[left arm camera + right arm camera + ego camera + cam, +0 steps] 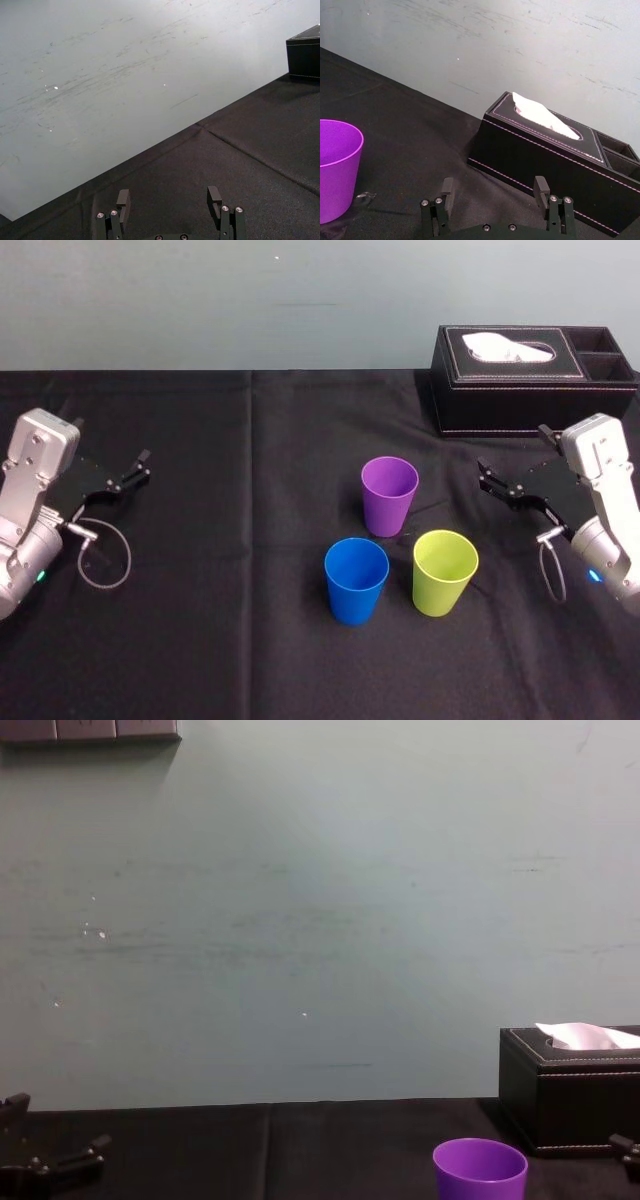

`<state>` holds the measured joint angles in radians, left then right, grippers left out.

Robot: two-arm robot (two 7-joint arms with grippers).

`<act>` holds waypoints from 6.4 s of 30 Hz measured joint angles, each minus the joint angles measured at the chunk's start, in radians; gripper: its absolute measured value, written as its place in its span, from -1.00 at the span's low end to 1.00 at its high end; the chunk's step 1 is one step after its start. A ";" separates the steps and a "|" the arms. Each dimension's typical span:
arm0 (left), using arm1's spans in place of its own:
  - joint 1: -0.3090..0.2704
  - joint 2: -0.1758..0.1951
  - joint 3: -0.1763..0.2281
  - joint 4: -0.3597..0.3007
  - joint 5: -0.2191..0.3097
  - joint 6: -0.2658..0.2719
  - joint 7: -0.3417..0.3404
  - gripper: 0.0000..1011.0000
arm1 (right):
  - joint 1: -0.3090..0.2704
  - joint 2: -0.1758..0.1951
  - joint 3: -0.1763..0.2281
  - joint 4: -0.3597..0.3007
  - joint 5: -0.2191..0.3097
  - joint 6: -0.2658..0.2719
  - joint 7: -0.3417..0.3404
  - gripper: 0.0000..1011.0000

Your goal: Stack the three plastic cups sequentially using one hand.

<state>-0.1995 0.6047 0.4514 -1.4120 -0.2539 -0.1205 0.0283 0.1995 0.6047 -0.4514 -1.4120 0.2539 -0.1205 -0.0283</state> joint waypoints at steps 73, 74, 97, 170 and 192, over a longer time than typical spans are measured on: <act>0.000 0.000 0.000 0.000 0.000 0.000 0.000 1.00 | 0.000 0.000 0.000 0.000 0.000 0.000 0.000 0.98; 0.000 0.000 0.000 0.000 0.000 0.000 0.000 1.00 | 0.000 0.000 0.000 0.000 0.000 0.000 0.000 0.98; 0.000 0.000 0.000 0.000 0.000 0.000 0.000 1.00 | -0.179 0.088 0.139 -0.172 0.146 -0.025 0.093 0.98; 0.000 0.000 0.000 0.000 0.000 0.000 0.000 1.00 | -0.267 0.074 0.155 -0.225 0.168 0.065 0.571 0.98; 0.000 0.000 0.000 0.000 0.000 0.000 0.000 1.00 | -0.272 0.078 0.158 -0.229 0.173 0.064 0.570 0.49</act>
<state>-0.1995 0.6047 0.4514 -1.4120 -0.2539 -0.1205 0.0283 -0.0726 0.6829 -0.2934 -1.6405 0.4266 -0.0568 0.5421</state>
